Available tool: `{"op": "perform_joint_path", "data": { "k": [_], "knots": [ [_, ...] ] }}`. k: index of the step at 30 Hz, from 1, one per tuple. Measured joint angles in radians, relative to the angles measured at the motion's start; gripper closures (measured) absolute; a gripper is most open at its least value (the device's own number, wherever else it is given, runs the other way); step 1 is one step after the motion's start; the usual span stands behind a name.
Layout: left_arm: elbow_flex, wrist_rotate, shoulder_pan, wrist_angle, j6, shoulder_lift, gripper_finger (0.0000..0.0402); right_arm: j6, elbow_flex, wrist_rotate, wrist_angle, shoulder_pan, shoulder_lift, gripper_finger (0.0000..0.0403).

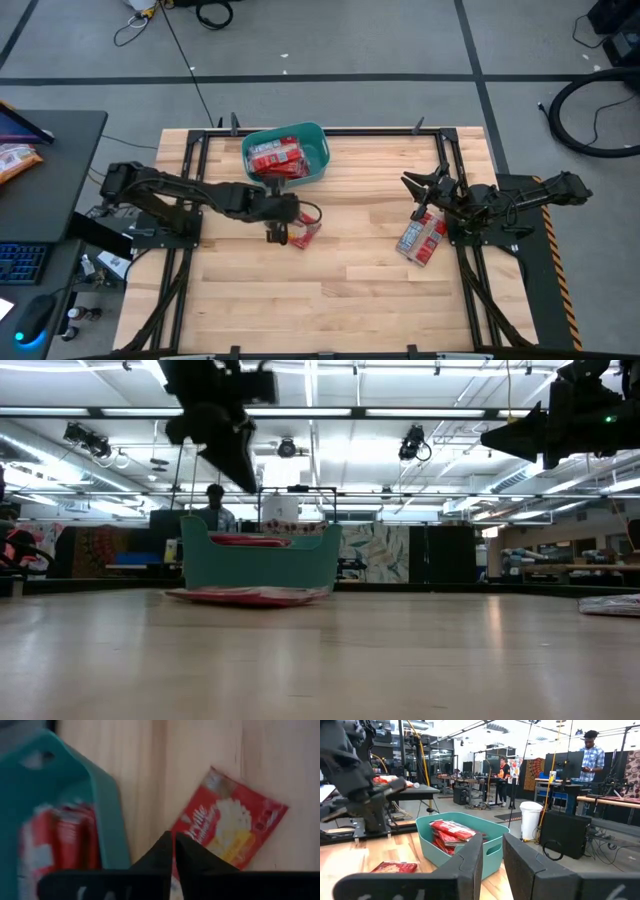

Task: Sort popcorn bags into baskets
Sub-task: Stack the popcorn bag into the green bin

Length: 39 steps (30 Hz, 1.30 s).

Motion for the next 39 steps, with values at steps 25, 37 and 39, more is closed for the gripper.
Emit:
{"op": "perform_joint_path", "data": {
  "k": [25,37,39],
  "knots": [
    [-0.002,0.041,-0.162,0.063,-0.073,0.35,0.015,0.0,0.0,0.0,0.0,0.0,0.0,0.0322],
    [0.001,-0.06,-0.163,0.046,-0.047,0.415,0.0232,0.0,0.0,0.0,0.0,0.0,0.0,0.0322],
    [0.001,-0.061,-0.163,0.045,-0.047,0.417,0.0264,0.0,0.0,0.0,0.0,0.0,0.0,0.0322]
  ]
}}
